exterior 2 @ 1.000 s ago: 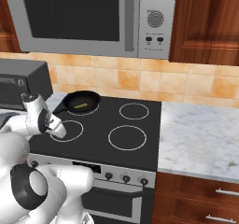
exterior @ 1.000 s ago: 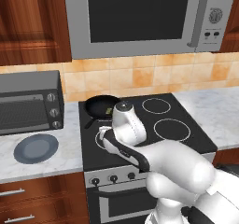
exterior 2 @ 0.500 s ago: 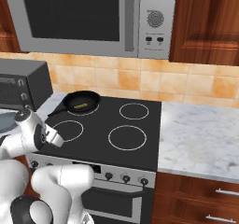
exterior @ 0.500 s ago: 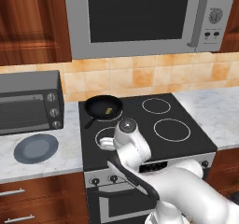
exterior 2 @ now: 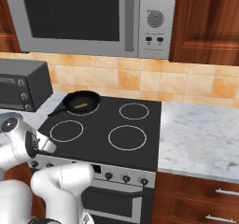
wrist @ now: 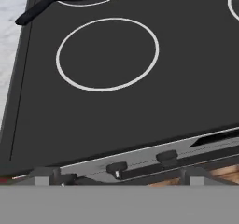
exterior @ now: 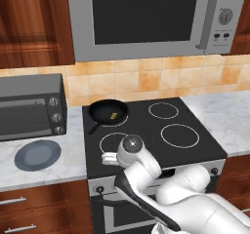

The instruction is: Pick up the butter stick and place it in the pan. Then turn on the burner for the pan.

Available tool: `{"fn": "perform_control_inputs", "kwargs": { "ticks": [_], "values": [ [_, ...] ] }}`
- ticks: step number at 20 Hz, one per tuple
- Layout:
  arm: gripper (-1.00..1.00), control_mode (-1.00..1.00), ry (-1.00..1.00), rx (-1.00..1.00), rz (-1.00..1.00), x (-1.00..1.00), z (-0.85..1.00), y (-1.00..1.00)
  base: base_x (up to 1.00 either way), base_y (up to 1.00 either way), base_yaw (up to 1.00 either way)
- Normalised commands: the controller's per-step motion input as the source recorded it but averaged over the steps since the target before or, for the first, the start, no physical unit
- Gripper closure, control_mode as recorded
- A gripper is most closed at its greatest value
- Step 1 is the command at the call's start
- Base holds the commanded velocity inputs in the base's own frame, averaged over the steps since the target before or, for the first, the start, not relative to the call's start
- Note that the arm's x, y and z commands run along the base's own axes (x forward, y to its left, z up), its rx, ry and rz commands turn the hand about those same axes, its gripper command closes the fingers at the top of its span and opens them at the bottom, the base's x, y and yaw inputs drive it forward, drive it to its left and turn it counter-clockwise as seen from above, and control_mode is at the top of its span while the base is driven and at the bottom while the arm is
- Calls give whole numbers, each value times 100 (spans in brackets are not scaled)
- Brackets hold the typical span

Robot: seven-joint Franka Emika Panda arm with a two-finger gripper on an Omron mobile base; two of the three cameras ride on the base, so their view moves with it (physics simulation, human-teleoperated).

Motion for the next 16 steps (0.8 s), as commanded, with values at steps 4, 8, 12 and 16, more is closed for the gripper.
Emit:
{"fn": "perform_control_inputs", "kwargs": {
  "ticks": [4, 8, 12, 16],
  "values": [
    [-100, -100, 0, 0, 0, -41, -8, 0, 0, 0, 0],
    [-100, -100, 0, 0, 1, -37, -19, 0, 0, 0, 0],
    [-100, -100, 0, 0, 1, -31, -19, 0, 0, 0, 0],
    [-100, -100, -5, -2, 3, -16, -25, 0, 0, 0, 0]
  ]
}}
